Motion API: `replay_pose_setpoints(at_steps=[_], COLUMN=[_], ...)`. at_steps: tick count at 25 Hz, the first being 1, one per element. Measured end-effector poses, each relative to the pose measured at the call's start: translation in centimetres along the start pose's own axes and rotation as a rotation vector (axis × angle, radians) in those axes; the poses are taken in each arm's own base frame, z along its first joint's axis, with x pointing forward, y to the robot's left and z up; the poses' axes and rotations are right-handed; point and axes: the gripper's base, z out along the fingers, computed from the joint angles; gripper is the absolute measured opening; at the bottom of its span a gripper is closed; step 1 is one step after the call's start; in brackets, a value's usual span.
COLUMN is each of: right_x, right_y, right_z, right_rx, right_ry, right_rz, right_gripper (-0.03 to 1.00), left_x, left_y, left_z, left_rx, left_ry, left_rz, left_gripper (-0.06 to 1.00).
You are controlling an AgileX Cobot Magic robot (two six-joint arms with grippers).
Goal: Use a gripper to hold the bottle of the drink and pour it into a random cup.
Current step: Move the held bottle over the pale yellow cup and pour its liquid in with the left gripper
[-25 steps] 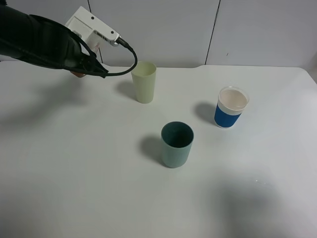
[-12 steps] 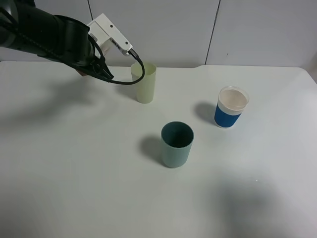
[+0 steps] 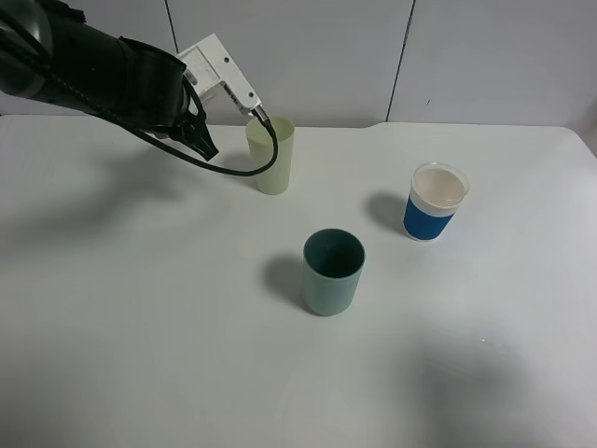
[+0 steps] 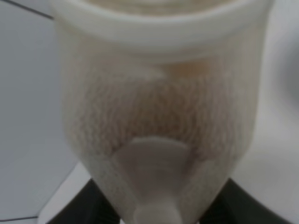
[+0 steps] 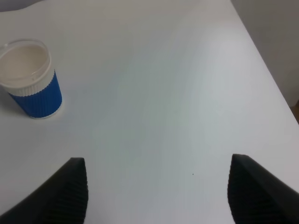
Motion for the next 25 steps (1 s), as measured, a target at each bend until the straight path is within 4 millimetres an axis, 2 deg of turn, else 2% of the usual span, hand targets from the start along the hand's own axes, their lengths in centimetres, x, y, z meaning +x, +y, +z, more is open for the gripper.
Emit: replay_pose_setpoints(at_steps=[10, 15, 25], right_x=[0.0, 0.0, 0.0], right_y=[0.0, 0.0, -0.1], right_z=[0.0, 0.0, 0.0], right_rx=[0.000, 0.000, 0.009], right_ry=[0.000, 0.000, -0.001], right_rz=[0.000, 0.000, -0.005], right_gripper=[0.63, 0.63, 0.63], left_x=[-0.2, 0.0, -0.4], left_y=[0.2, -0.7, -2.7], left_z=[0.3, 1.0, 1.0], left_rx=[-0.064, -0.064, -0.091], left_ry=[-0.027, -0.013, -0.032], left_rz=[0.079, 0.113, 0.203], left_gripper=[0.36, 0.36, 0.36])
